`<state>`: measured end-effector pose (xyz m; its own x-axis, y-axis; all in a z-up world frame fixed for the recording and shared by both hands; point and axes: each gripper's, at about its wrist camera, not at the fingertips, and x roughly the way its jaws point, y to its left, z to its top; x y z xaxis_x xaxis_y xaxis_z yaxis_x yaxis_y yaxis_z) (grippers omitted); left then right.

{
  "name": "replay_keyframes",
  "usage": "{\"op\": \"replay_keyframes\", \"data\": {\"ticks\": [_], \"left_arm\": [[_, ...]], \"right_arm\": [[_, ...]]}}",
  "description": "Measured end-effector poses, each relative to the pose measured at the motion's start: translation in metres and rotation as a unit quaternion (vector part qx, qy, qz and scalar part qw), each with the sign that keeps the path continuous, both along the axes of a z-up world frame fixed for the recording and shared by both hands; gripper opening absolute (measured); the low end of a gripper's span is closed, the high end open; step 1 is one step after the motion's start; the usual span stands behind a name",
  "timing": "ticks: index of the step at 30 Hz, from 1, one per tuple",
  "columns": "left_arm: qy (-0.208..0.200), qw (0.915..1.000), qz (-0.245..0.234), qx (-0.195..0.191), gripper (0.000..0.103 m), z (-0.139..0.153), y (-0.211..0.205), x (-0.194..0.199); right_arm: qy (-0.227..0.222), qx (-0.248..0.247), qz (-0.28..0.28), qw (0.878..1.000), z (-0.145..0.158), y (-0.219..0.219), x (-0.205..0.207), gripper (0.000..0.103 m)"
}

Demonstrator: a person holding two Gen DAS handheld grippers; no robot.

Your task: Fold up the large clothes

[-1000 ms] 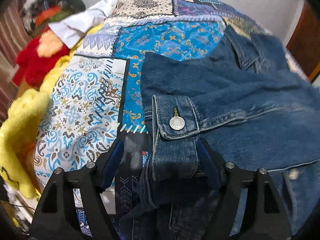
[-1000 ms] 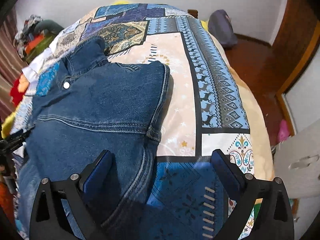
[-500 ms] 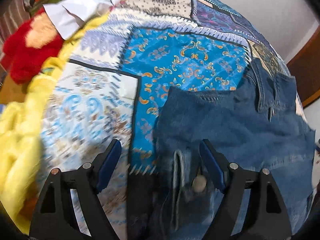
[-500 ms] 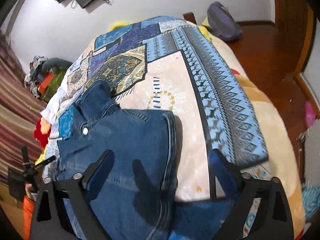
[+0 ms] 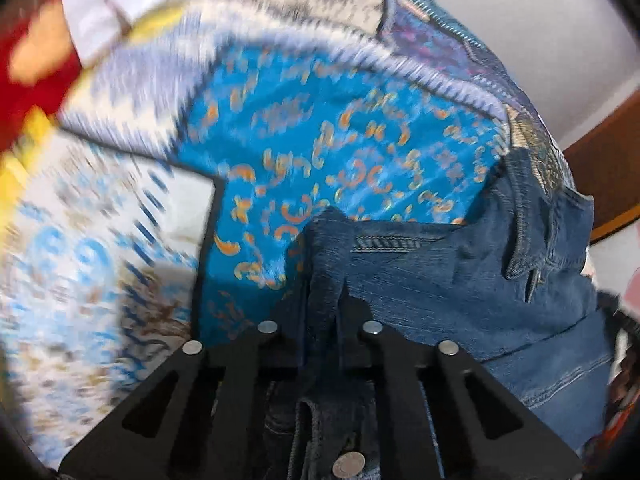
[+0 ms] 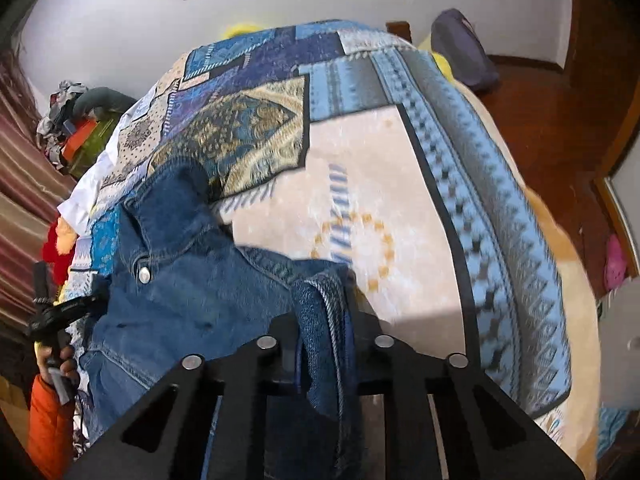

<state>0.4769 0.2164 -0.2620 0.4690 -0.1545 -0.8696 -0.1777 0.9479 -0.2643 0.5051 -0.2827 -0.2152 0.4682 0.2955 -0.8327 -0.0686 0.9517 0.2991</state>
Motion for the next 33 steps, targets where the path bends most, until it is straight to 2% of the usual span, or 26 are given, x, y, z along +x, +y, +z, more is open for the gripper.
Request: {"op": "replay_keyframes", "data": {"ticks": [5,9,13,15,17,19,22,25,26,27,28,29,30,33], "left_arm": [[-0.066,0.9975,0.001,0.024,0.008,0.050,0.008,-0.018],[-0.071,0.9951,0.006,0.069,0.008,0.064,0.014,-0.018],[-0.049,0.9939,0.024,0.095,0.009,0.049,0.030,-0.015],[-0.029,0.9935,0.028,0.107,0.009,0.033,0.036,-0.008],[-0.016,0.9918,0.025,0.125,0.011,0.020,0.037,-0.006],[-0.007,0.9884,0.023,0.150,0.021,0.011,0.034,-0.003],[0.000,0.9825,0.021,0.185,0.033,0.003,0.032,0.000],[-0.001,0.9798,0.021,0.199,0.036,0.010,0.030,-0.001],[-0.007,0.9791,0.021,0.202,0.036,0.017,0.029,-0.003],[-0.013,0.9783,0.020,0.206,0.038,0.024,0.027,-0.005],[-0.021,0.9776,0.021,0.209,0.044,0.033,0.026,-0.008],[-0.032,0.9774,0.022,0.208,0.048,0.043,0.025,-0.011],[-0.042,0.9780,0.023,0.203,0.054,0.051,0.024,-0.013],[-0.072,0.9811,0.011,0.180,0.064,0.076,0.011,-0.025]], "right_arm": [[-0.026,-0.025,0.027,0.999,0.016,0.023,0.020,0.010],[-0.050,-0.031,0.042,0.997,0.029,0.050,0.042,0.010],[-0.068,-0.066,0.057,0.994,0.029,0.078,0.061,0.011],[-0.067,-0.095,0.065,0.991,0.022,0.089,0.068,0.011],[-0.067,-0.144,0.074,0.985,0.009,0.099,0.070,0.011],[-0.056,-0.181,0.082,0.978,-0.002,0.102,0.071,0.011],[-0.047,-0.191,0.086,0.977,-0.011,0.096,0.067,0.014],[-0.043,-0.188,0.084,0.978,-0.010,0.089,0.063,0.019],[-0.047,-0.197,0.080,0.976,-0.007,0.086,0.061,0.026],[-0.051,-0.207,0.074,0.974,-0.005,0.085,0.060,0.042],[-0.064,-0.226,0.060,0.970,-0.001,0.082,0.057,0.051],[-0.076,-0.235,0.052,0.968,0.003,0.078,0.054,0.068],[-0.079,-0.237,0.047,0.967,0.007,0.076,0.052,0.072],[-0.085,-0.205,0.043,0.974,0.026,0.067,0.040,0.072]]}}
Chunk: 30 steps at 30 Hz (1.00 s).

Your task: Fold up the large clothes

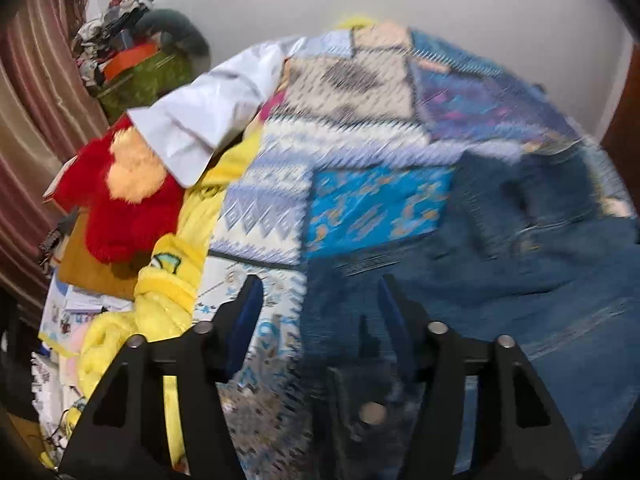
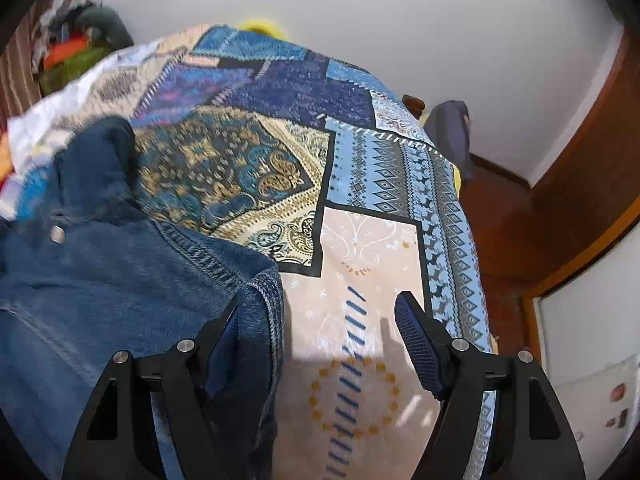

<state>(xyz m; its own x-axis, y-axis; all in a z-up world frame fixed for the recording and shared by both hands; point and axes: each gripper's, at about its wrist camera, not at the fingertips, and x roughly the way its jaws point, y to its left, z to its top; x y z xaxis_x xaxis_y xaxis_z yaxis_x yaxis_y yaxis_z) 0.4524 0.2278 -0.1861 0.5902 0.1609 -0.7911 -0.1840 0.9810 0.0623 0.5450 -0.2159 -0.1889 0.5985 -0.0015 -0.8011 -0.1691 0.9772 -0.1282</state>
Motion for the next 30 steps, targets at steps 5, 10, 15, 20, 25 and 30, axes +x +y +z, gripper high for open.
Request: {"op": "replay_keyframes", "data": {"ticks": [5,10,15,20,25,30], "left_arm": [[0.006,0.9982,-0.050,-0.031,0.077,0.011,-0.041,-0.001],[0.040,0.9923,-0.111,-0.039,0.079,-0.007,-0.101,0.009],[0.097,0.9840,-0.148,-0.021,0.079,-0.054,-0.143,0.026],[0.080,0.9905,-0.111,-0.015,0.092,-0.070,-0.134,0.040],[0.097,0.9936,-0.056,-0.016,0.092,-0.085,-0.100,0.046],[0.100,0.9944,-0.035,-0.002,0.092,-0.077,-0.080,0.022]], "right_arm": [[-0.044,0.033,0.045,0.997,0.044,0.014,-0.037,0.073],[-0.028,0.091,0.091,0.991,0.055,0.040,-0.057,0.086],[0.056,0.137,0.123,0.981,0.020,0.067,-0.060,0.089],[0.098,0.074,0.137,0.983,-0.031,0.084,-0.067,0.089],[0.052,0.011,0.181,0.982,-0.031,0.086,-0.099,0.090],[0.080,0.023,0.150,0.985,-0.031,0.056,-0.109,0.093]]}}
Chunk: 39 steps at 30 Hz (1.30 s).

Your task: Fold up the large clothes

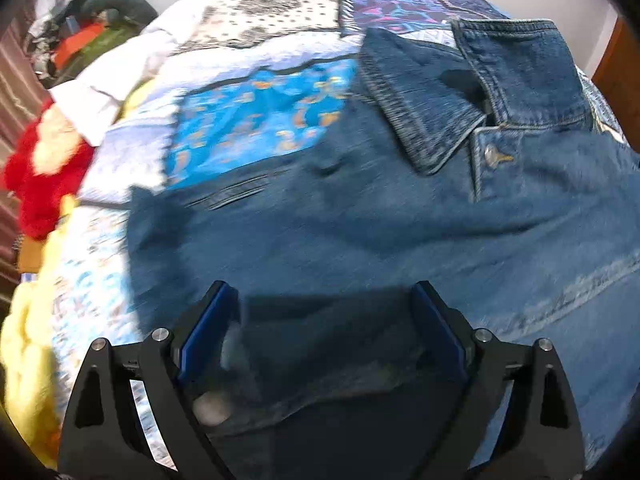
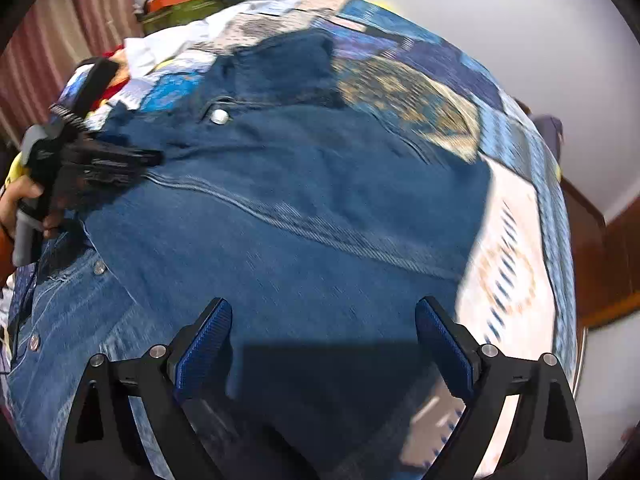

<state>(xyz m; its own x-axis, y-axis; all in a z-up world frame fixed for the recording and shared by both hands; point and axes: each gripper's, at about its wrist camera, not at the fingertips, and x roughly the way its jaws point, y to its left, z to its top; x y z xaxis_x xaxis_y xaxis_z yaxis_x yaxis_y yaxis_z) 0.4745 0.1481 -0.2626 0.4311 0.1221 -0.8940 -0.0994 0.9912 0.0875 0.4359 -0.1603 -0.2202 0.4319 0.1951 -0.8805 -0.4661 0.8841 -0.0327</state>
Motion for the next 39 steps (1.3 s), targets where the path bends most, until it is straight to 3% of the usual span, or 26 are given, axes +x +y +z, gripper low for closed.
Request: {"op": "replay_keyframes", "data": {"ticks": [5,9,16,23,27,30,35,39], "left_arm": [[-0.023,0.9995,-0.015,0.012,0.091,0.030,0.010,-0.046],[-0.057,0.9981,-0.023,0.013,0.091,0.065,0.016,-0.081],[-0.131,0.9911,-0.024,-0.006,0.092,0.133,0.027,-0.140],[-0.161,0.9862,-0.036,-0.014,0.095,0.165,0.035,-0.196],[-0.153,0.9871,-0.042,-0.025,0.097,0.159,0.044,-0.222],[-0.132,0.9898,-0.026,-0.045,0.097,0.137,0.055,-0.237],[-0.058,0.9919,0.025,-0.111,0.097,0.075,0.078,-0.257],[0.021,0.9811,0.083,-0.174,0.097,0.014,0.092,-0.268]], "right_arm": [[0.037,0.035,-0.064,0.997,0.006,-0.044,-0.008,0.093],[0.040,0.074,-0.101,0.991,0.024,-0.064,-0.021,0.093],[-0.023,0.101,-0.107,0.989,0.081,-0.071,-0.059,0.093],[-0.062,0.117,-0.091,0.987,0.113,-0.065,-0.104,0.094],[-0.056,0.122,-0.091,0.987,0.110,-0.066,-0.125,0.094],[-0.031,0.135,-0.090,0.986,0.097,-0.070,-0.137,0.094],[0.043,0.169,-0.119,0.977,0.060,-0.082,-0.152,0.094],[0.082,0.171,-0.144,0.971,0.032,-0.088,-0.166,0.094]]}}
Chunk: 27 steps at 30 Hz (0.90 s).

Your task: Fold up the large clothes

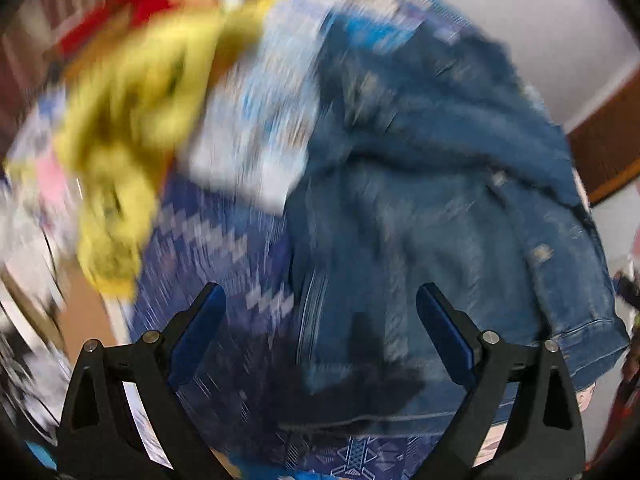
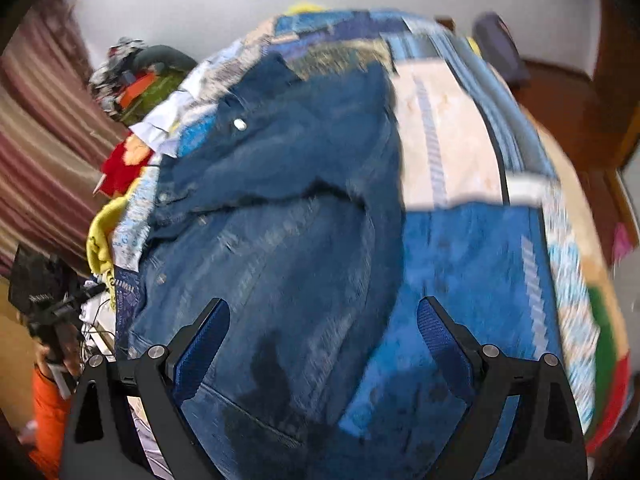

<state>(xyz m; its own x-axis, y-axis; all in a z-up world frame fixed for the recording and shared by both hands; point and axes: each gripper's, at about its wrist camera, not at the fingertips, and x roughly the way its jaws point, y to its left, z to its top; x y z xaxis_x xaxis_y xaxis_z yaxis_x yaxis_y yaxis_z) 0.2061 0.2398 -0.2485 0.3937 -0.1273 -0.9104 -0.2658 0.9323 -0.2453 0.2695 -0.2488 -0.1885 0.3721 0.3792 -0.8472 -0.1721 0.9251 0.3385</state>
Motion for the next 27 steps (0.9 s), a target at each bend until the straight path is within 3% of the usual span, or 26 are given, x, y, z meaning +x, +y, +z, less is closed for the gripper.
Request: {"op": "replay_keyframes", "data": {"ticks": [5,8,10,12,14,15,16,19,27], "left_arm": [[0.044,0.9969,0.010,-0.064,0.095,-0.043,-0.004,-0.010],[0.043,0.9943,-0.006,-0.097,0.085,-0.051,-0.014,-0.011],[0.045,0.9936,-0.011,-0.104,0.079,-0.053,-0.020,-0.009],[0.041,0.9959,-0.029,-0.076,0.069,-0.049,-0.033,-0.006],[0.032,0.9972,-0.047,-0.049,0.048,-0.040,-0.044,-0.004],[0.027,0.9977,-0.058,-0.022,0.027,-0.033,-0.051,-0.003],[0.024,0.9977,-0.063,-0.004,0.020,-0.028,-0.054,-0.001],[-0.004,0.9972,-0.073,0.013,0.015,-0.006,-0.061,0.004],[-0.126,0.9891,-0.076,0.012,0.015,0.089,-0.063,0.031]], "right_arm": [[-0.009,-0.001,-0.008,1.000,-0.012,-0.001,-0.017,0.090],[-0.020,-0.004,-0.017,1.000,-0.014,0.001,-0.021,0.088],[-0.028,-0.010,-0.013,0.999,-0.014,0.005,-0.023,0.079],[-0.036,-0.008,0.005,0.999,-0.011,0.013,-0.024,0.065],[-0.034,-0.004,0.024,0.999,-0.007,0.019,-0.022,0.052],[-0.033,-0.002,0.030,0.999,-0.006,0.021,-0.021,0.042],[-0.032,0.000,0.037,0.999,-0.004,0.023,-0.020,0.033],[-0.026,0.015,0.046,0.998,-0.001,0.027,-0.010,0.018],[-0.092,0.055,0.059,0.992,0.044,0.033,0.022,0.012]]}}
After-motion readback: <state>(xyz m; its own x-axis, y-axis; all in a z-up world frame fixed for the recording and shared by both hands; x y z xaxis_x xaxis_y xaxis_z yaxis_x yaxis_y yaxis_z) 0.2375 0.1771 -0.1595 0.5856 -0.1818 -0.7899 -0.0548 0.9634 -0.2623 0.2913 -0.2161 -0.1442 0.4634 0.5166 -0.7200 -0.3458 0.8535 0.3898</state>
